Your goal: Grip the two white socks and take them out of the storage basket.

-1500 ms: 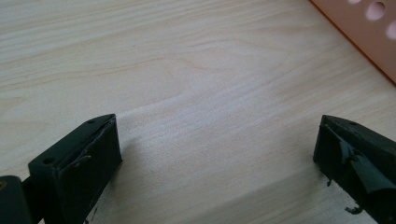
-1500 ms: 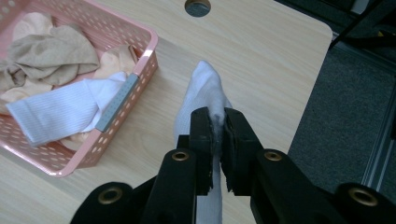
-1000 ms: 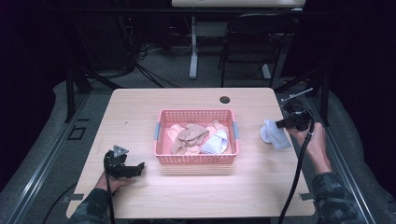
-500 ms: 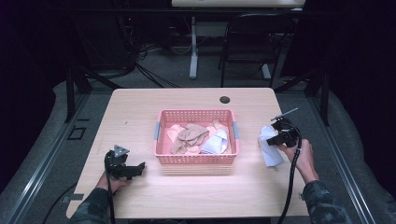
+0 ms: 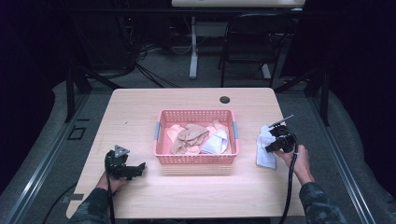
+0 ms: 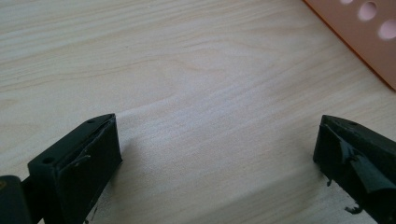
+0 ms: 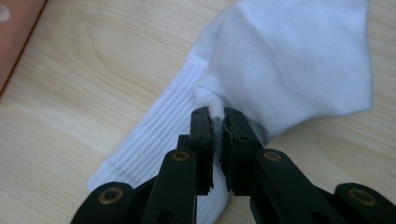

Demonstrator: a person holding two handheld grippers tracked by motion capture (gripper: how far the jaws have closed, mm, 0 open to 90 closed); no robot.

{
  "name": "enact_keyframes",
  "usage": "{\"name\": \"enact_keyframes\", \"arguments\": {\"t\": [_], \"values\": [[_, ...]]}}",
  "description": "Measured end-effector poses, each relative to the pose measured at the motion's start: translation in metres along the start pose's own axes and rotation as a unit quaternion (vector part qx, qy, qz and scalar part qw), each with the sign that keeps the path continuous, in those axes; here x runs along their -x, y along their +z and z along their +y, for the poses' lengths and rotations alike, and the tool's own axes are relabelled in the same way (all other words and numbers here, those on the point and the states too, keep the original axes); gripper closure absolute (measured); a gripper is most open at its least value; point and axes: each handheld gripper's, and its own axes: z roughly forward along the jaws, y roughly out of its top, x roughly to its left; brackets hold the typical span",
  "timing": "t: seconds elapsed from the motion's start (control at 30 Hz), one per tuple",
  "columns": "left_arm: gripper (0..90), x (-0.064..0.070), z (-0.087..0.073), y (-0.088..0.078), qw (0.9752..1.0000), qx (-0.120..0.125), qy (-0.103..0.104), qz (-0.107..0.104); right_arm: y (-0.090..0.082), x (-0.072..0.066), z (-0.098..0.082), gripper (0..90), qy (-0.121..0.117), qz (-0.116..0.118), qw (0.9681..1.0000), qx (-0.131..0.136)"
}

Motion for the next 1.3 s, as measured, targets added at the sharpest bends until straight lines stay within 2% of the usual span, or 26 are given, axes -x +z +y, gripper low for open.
{"name": "enact_keyframes", "arguments": {"t": [0.07, 0.13, 0.2, 0.3, 0.33, 0.4, 0.43, 0.47, 0.5, 0.53, 0.57, 0.63, 0.67, 0.7, 0.73, 0.77, 0.83, 0.87, 0.9, 0.93, 0.97, 1.07, 1.2, 1.3], "values": [[0.5, 0.0, 0.0, 0.0, 1.0, 0.0, 0.0, 0.0, 0.001, 0.0, 0.0, 82.8, 0.007, 0.002, 1.0, 0.006], [0.5, 0.0, 0.0, 0.0, 1.0, -0.001, -0.001, 0.001, 0.0, 0.001, 0.001, 82.5, 0.0, 0.001, 1.0, -0.003], [0.5, 0.0, 0.0, 0.0, 1.0, 0.0, -0.001, 0.001, 0.0, 0.0, 0.001, 75.9, -0.002, 0.001, 0.9999, -0.011], [0.5, 0.001, 0.0, 0.0, 1.0, 0.0, -0.001, 0.0, -0.002, 0.0, 0.002, 75.7, -0.003, 0.003, 0.9999, -0.016], [0.5, 0.001, 0.0, 0.0, 1.0, 0.0, -0.001, -0.001, -0.007, -0.001, 0.004, 66.8, 0.004, 0.0, 1.0, -0.007], [0.5, 0.001, 0.0, 0.0, 1.0, 0.0, 0.0, -0.001, -0.01, -0.001, 0.005, 63.2, 0.005, 0.004, 1.0, -0.005], [0.5, 0.001, 0.0, 0.0, 1.0, 0.0, 0.0, -0.002, -0.017, -0.005, 0.008, 48.0, 0.007, -0.003, 0.9999, 0.01], [0.5, 0.001, 0.0, 0.0, 1.0, 0.0, 0.001, -0.002, -0.02, -0.006, 0.009, 43.1, 0.009, -0.003, 0.9999, 0.013], [0.5, 0.001, 0.0, 0.0, 1.0, 0.0, 0.0, -0.002, -0.02, -0.006, 0.009, 43.1, 0.009, -0.003, 0.9999, 0.013], [0.5, 0.001, 0.0, 0.0, 1.0, 0.0, 0.0, -0.002, -0.028, -0.009, 0.012, 33.3, 0.004, 0.005, 0.9997, 0.025], [0.5, 0.001, 0.0, 0.0, 1.0, 0.0, 0.0, -0.002, -0.029, -0.011, 0.012, 31.3, 0.009, 0.008, 0.9993, 0.035], [0.5, 0.001, 0.0, 0.0, 1.0, 0.0, 0.0, -0.002, -0.036, -0.013, 0.013, 25.3, -0.002, 0.009, 0.9992, 0.039], [0.5, 0.001, 0.0, 0.0, 1.0, 0.0, 0.0, -0.002, -0.036, -0.013, 0.013, 25.3, -0.002, 0.009, 0.9992, 0.039], [0.5, 0.001, 0.0, 0.0, 1.0, 0.0, 0.0, -0.002, -0.04, -0.014, 0.013, 18.6, -0.003, 0.021, 0.9988, 0.045], [0.5, 0.001, 0.0, 0.0, 1.0, 0.0, 0.0, -0.002, -0.04, -0.014, 0.013, 18.6, -0.003, 0.021, 0.9988, 0.045], [0.5, 0.001, 0.0, 0.0, 1.0, 0.0, 0.0, -0.002, -0.046, -0.015, 0.014, 13.8, -0.005, 0.027, 0.9983, 0.052], [0.5, 0.001, 0.0, 0.0, 1.0, 0.0, 0.0, -0.002, -0.048, -0.016, 0.015, 13.6, -0.003, 0.032, 0.9978, 0.058], [0.5, 0.001, 0.0, 0.0, 1.0, 0.0, 0.002, -0.001, -0.052, -0.017, 0.015, 10.8, -0.004, 0.035, 0.9975, 0.062], [0.5, 0.001, 0.0, 0.0, 1.0, 0.0, 0.001, -0.001, -0.056, -0.019, 0.016, 3.7, -0.006, 0.041, 0.9972, 0.062], [0.5, 0.001, 0.0, 0.0, 1.0, 0.0, 0.001, -0.001, -0.056, -0.019, 0.016, 3.7, -0.006, 0.041, 0.9972, 0.062], [0.5, 0.001, 0.0, 0.0, 1.0, 0.0, 0.001, -0.001, -0.059, -0.02, 0.017, 0.0, 0.001, 0.035, 0.9977, 0.058], [0.5, 0.001, 0.0, 0.0, 1.0, 0.0, 0.001, -0.001, -0.061, -0.023, 0.018, 0.0, 0.002, 0.036, 0.9975, 0.062], [0.5, 0.001, 0.0, 0.0, 1.0, 0.0, 0.001, -0.001, -0.065, -0.026, 0.02, 0.0, -0.008, 0.031, 0.9982, 0.05], [0.5, 0.001, 0.0, 0.0, 1.0, 0.0, 0.001, -0.001, -0.069, -0.031, 0.023, 0.0, -0.017, 0.032, 0.998, 0.051]]}}
